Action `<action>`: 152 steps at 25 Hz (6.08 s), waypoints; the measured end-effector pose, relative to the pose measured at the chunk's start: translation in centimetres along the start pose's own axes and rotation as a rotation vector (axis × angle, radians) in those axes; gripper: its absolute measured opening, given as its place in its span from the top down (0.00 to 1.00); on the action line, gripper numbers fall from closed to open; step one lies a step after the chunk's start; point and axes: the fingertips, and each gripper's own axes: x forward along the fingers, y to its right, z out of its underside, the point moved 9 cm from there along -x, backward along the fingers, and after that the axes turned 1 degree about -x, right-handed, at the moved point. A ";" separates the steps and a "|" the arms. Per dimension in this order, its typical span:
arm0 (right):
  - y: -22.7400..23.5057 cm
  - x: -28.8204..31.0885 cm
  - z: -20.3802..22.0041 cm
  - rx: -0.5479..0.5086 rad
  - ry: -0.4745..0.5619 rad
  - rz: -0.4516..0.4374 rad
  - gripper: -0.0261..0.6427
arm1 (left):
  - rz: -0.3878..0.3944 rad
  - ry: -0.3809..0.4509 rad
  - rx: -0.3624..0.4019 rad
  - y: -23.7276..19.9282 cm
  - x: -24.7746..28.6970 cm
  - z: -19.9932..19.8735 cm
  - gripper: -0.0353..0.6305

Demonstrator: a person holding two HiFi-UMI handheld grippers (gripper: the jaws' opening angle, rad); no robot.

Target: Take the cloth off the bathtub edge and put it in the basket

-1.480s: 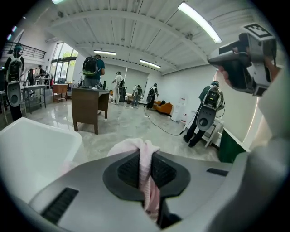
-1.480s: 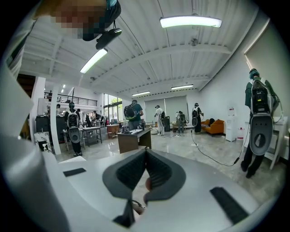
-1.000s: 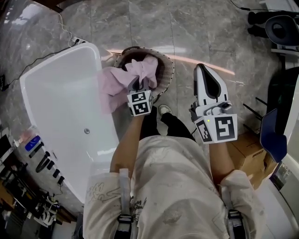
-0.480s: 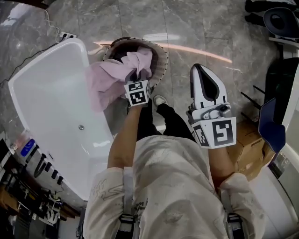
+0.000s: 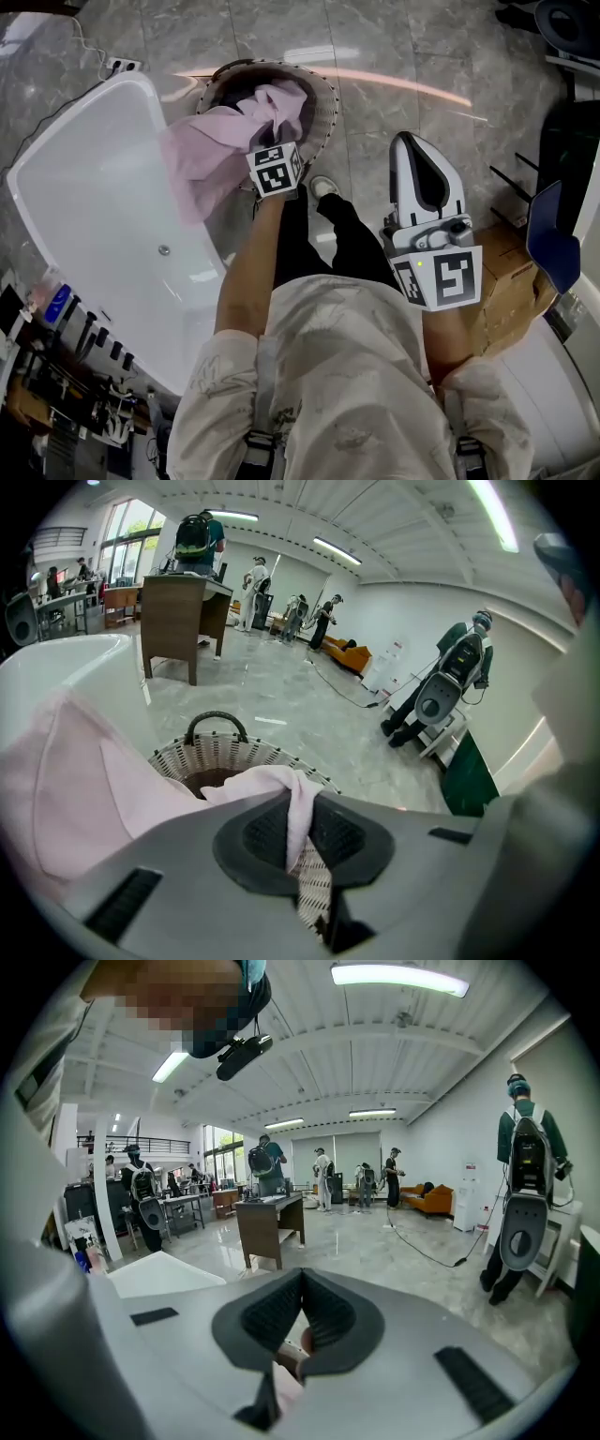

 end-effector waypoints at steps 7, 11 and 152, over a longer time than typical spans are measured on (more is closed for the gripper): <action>0.1 0.0 2.8 0.020 -0.045 0.040 0.98 | 0.033 -0.013 -0.019 -0.1 3.7 0.8 0.90; 0.3 -0.1 4.4 0.040 -0.069 0.062 0.98 | 0.057 -0.031 -0.011 0.2 5.6 1.6 0.90; -37.3 -22.0 -11.0 -0.330 0.510 -1.455 0.98 | -1.504 1.113 -0.347 12.8 -71.4 19.1 0.93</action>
